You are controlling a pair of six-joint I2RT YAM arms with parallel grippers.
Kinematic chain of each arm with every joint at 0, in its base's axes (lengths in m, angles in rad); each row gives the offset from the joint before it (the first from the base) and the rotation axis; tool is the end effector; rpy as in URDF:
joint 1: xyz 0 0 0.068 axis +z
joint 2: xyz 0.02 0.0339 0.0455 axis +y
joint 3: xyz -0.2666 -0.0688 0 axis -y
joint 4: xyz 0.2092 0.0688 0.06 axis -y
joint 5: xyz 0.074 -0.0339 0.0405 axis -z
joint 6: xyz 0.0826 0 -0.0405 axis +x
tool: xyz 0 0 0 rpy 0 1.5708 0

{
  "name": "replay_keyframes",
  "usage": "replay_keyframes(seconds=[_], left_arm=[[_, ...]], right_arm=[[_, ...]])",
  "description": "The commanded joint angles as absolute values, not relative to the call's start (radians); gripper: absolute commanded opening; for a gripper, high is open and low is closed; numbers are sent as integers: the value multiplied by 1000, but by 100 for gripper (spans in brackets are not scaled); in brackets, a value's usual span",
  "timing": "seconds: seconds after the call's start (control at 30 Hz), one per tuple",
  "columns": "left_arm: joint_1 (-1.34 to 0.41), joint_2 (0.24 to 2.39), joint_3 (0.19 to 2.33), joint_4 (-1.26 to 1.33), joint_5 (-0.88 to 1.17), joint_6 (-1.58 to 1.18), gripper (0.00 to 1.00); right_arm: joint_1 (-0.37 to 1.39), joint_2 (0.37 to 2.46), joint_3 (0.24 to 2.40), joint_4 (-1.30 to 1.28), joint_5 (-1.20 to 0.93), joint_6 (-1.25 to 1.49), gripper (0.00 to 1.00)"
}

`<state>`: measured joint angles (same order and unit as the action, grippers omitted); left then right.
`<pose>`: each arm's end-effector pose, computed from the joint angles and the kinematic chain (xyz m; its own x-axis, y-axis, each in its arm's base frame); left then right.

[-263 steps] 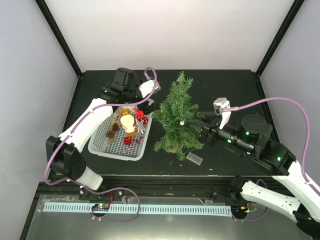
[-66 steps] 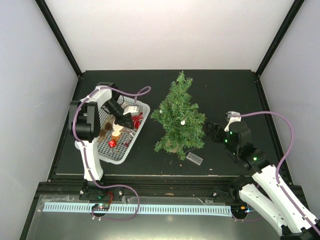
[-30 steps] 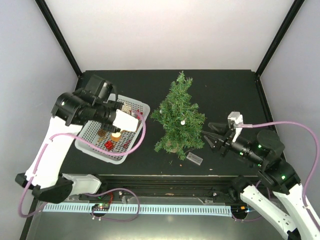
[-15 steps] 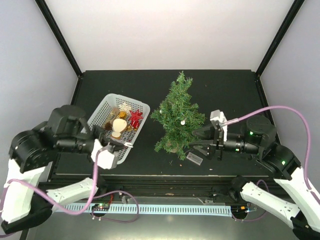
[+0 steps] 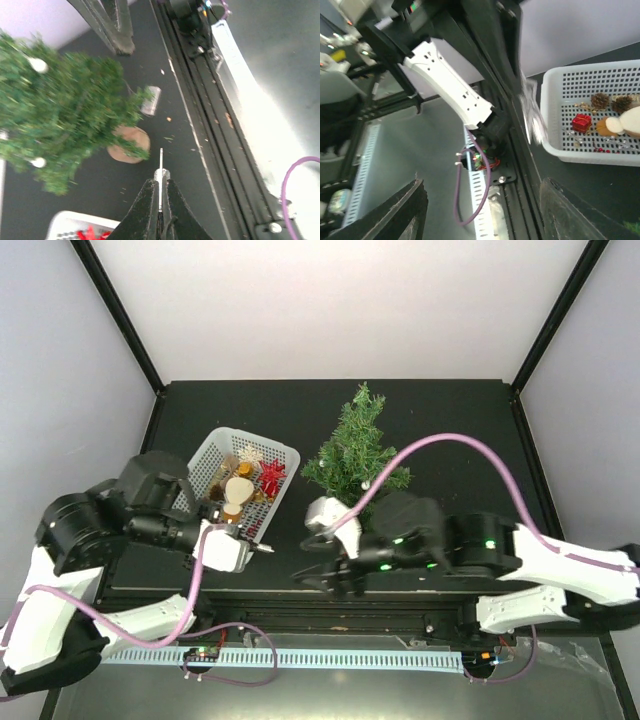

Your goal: Decorate the small christmas tree

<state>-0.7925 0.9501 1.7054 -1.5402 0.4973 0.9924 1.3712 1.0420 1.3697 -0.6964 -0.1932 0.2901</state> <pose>0.0280 -0.0845 0.4139 0.4512 0.5906 -0.6691 0.8872 -0.2155 0.4081 0.0259 0.2079 0.4119 -0.3538 -0.3330 -0.8740 -0.9353 0.1193 0.3331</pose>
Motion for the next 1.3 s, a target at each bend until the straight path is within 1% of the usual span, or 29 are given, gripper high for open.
replay_keyframes(seconds=[0.0, 0.07, 0.23, 0.37, 0.63, 0.77, 0.93, 1.1, 1.27], left_arm=[[-799, 955, 1619, -1559, 533, 877, 2], [-798, 949, 1590, -1560, 573, 858, 2], [-789, 934, 1557, -1560, 641, 829, 2], [-779, 928, 1550, -1561, 684, 823, 2], [-766, 912, 1538, -1560, 711, 820, 1], [-760, 894, 1500, -1559, 709, 830, 2], [-753, 876, 1465, -1559, 703, 839, 2], [-742, 866, 1465, -1559, 702, 844, 2], [-728, 862, 1468, -1559, 722, 850, 2]], right_arm=[[1513, 1211, 1527, -822, 226, 255, 63], [1537, 1241, 1553, -819, 276, 252, 63], [1540, 1254, 1497, -755, 317, 245, 65], [1541, 1302, 1479, -753, 347, 249, 66], [1542, 1311, 1447, -661, 236, 238, 66], [1550, 1303, 1437, -626, 215, 234, 66], [1553, 1304, 1442, -632, 239, 238, 66], [1560, 1329, 1446, -628, 117, 227, 66], [1571, 1385, 1471, -652, 82, 217, 65]])
